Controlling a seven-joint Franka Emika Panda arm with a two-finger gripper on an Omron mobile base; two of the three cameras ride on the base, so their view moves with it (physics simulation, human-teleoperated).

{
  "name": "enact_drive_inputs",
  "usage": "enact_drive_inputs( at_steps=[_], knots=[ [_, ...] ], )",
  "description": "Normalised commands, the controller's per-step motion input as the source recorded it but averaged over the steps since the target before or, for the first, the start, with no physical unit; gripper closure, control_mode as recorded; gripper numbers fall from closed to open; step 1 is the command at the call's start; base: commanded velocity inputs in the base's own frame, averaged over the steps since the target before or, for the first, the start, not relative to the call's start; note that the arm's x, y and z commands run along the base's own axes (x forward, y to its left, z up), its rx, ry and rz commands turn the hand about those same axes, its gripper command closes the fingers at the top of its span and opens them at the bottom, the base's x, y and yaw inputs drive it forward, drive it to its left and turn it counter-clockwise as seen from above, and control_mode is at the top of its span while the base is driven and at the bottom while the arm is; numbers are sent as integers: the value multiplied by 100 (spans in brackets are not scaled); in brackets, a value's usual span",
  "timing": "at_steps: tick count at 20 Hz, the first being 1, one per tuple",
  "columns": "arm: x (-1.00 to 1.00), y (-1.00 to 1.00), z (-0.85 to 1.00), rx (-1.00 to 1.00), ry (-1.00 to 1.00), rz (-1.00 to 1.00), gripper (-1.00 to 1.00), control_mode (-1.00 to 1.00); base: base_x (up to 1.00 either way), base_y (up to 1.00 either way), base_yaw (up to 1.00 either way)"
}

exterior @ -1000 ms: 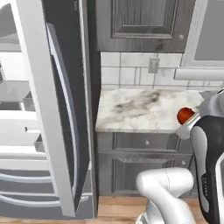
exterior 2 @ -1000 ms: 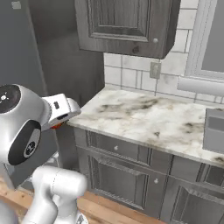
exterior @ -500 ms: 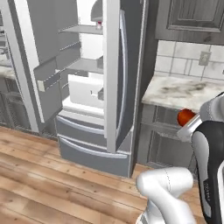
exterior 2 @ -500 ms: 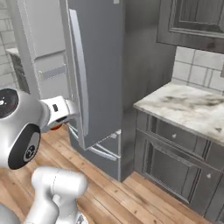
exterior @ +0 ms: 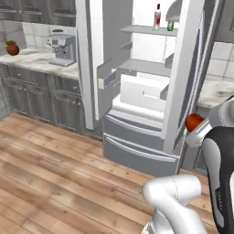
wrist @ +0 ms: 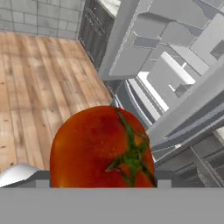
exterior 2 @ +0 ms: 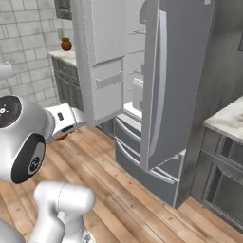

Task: Place the beer and liquor on the top shelf of the fridge to keep them out of children's reach, and place the tomato on lower shelves for easy access.

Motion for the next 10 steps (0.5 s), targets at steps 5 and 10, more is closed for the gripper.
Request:
enact_drive_inputs(
  at_steps=[5, 10],
  knots=[
    [0, 0, 0, 0, 0, 0, 100, 100, 57, 76, -11],
    [0, 0, 0, 0, 0, 0, 100, 100, 67, 52, -29]
  ],
)
